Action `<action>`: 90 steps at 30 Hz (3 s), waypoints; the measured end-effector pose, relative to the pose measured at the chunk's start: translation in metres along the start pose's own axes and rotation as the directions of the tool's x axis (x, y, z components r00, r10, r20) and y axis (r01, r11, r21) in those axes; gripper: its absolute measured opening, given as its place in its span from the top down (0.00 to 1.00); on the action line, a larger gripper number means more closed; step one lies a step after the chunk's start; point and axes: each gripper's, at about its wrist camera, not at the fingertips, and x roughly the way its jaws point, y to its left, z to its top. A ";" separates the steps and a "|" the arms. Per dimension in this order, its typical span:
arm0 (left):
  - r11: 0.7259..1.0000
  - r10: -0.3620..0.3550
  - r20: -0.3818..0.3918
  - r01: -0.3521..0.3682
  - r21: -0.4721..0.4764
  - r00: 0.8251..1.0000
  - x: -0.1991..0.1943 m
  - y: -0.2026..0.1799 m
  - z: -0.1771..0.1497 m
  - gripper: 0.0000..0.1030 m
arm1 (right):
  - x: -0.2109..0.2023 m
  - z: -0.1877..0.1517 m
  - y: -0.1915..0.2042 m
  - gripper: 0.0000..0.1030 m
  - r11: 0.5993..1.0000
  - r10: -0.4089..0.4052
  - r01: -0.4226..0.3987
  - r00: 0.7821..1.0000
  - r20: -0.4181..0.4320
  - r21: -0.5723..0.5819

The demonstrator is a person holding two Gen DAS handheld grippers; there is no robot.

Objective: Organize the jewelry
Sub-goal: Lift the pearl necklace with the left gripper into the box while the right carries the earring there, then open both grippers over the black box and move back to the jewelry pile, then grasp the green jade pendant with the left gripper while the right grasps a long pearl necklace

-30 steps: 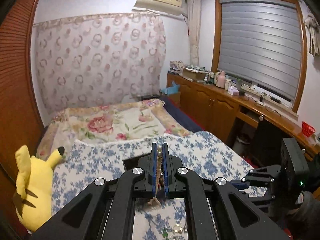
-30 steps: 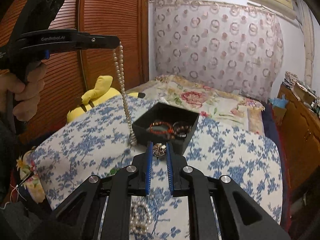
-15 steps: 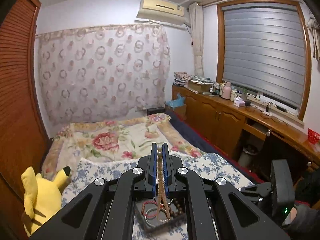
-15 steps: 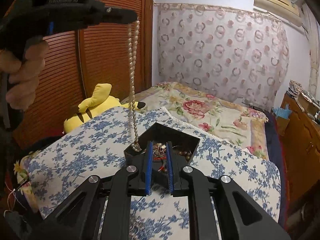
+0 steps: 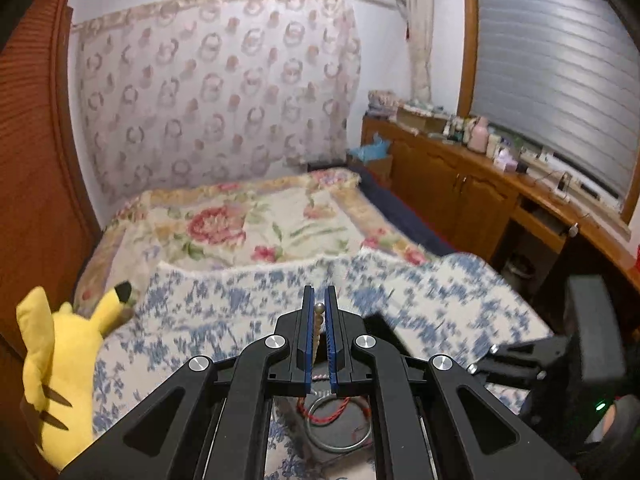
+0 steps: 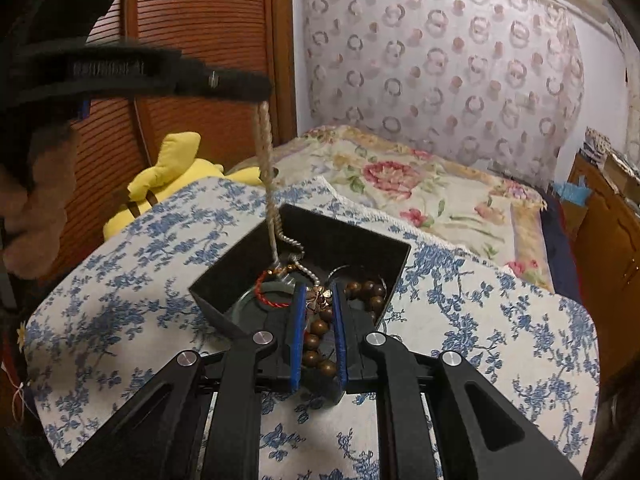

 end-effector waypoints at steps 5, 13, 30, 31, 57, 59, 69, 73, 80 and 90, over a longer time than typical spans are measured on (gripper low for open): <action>0.999 0.022 -0.037 -0.023 -0.023 0.999 0.016 0.007 -0.011 0.92 | 0.008 -0.001 -0.005 0.78 0.999 0.007 -0.006 1.000 -0.011 0.037; 0.999 0.023 -0.015 -0.023 -0.022 1.000 -0.005 0.004 -0.036 0.45 | -0.026 -0.017 -0.005 0.74 0.998 -0.013 0.011 0.999 0.030 0.058; 1.000 -0.007 -0.065 0.006 -0.027 0.998 -0.066 -0.007 -0.142 0.16 | -0.103 -0.092 0.038 0.74 0.999 0.034 -0.036 0.999 0.030 0.039; 0.999 -0.008 -0.067 0.006 -0.031 0.998 -0.068 -0.006 -0.145 0.16 | -0.104 -0.097 0.039 0.74 0.998 0.039 -0.040 0.999 0.019 0.038; 0.998 -0.013 -0.110 0.006 -0.057 0.994 -0.096 -0.016 -0.206 0.14 | -0.084 -0.143 0.100 0.71 0.989 0.035 -0.055 0.990 -0.140 -0.141; 0.998 -0.014 -0.109 0.008 -0.060 0.994 -0.096 -0.016 -0.206 0.14 | -0.083 -0.144 0.102 0.71 0.986 0.022 -0.045 0.990 -0.141 -0.161; 0.998 -0.017 -0.114 0.010 -0.061 0.993 -0.094 -0.019 -0.209 0.14 | -0.088 -0.144 0.092 0.89 0.988 0.010 -0.028 0.993 -0.118 -0.152; 0.998 -0.018 -0.125 0.010 -0.064 0.992 -0.090 -0.019 -0.210 0.14 | -0.103 -0.135 0.077 0.92 0.994 0.011 -0.018 0.998 -0.067 -0.107; 0.998 -0.018 -0.138 0.009 -0.064 0.990 -0.084 -0.020 -0.212 0.14 | -0.133 -0.114 0.058 0.92 0.998 -0.013 0.016 0.999 0.037 -0.065; 0.997 -0.052 -0.138 0.043 -0.071 0.989 -0.079 -0.019 -0.211 0.17 | -0.169 -0.091 0.046 0.92 0.996 -0.062 0.070 0.988 0.140 -0.057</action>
